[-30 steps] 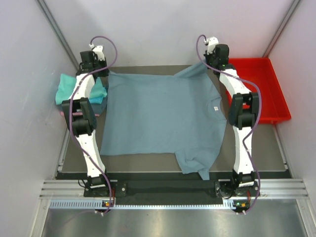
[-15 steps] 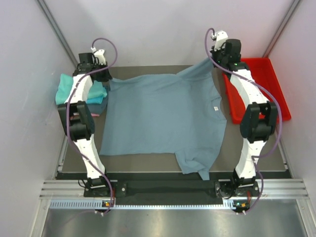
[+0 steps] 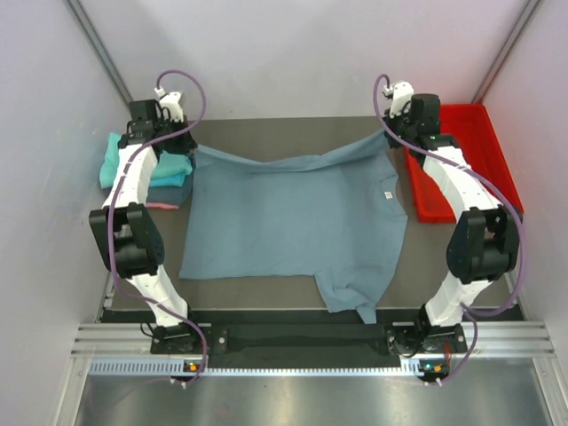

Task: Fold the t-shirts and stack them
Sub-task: Fold the tshirt

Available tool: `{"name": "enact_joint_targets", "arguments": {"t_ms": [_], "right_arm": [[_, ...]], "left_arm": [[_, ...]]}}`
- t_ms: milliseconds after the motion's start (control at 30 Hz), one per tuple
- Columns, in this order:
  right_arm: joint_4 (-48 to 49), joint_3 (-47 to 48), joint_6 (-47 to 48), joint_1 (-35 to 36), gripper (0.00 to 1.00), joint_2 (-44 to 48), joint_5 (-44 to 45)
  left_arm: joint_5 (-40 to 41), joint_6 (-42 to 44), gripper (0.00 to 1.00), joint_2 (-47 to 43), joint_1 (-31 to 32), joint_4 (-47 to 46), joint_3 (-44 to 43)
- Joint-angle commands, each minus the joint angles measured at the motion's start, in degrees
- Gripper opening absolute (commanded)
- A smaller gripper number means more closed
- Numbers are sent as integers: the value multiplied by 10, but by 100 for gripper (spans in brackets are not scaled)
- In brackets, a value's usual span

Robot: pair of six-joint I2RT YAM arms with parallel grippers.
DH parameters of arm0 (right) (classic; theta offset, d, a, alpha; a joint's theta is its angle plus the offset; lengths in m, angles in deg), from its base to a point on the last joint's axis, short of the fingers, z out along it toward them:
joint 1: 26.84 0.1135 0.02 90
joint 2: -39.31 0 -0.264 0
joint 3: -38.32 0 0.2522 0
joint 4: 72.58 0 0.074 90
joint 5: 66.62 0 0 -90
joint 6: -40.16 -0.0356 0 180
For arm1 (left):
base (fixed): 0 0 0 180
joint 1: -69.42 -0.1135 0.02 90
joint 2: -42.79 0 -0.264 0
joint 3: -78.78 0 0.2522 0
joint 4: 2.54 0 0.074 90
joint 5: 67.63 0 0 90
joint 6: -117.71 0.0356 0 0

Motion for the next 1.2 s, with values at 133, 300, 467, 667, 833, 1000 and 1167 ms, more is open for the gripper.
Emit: {"name": "enact_joint_targets", "arguments": {"t_ms": [133, 300, 467, 667, 833, 1000, 1167], "right_arm": [[4, -43, 1, -2, 0, 96, -6], [-4, -77, -1, -4, 0, 131, -7], [-9, -113, -5, -3, 0, 161, -9], [-8, -149, -6, -4, 0, 178, -10], [-9, -176, -9, -3, 0, 182, -20], [-16, -203, -13, -4, 0, 192, -27], [-23, -229, -17, -2, 0, 208, -35]], "left_arm": [[0, 19, 0, -69, -11, -2, 53], [8, 25, 0, -79, -25, -1, 75], [3, 23, 0, -79, -27, -1, 84], [6, 16, 0, -76, -26, 6, 98], [21, 19, 0, -63, -27, 35, 101], [32, 21, 0, -65, -27, 45, 132], [30, 17, 0, -71, -26, 46, 162]]}}
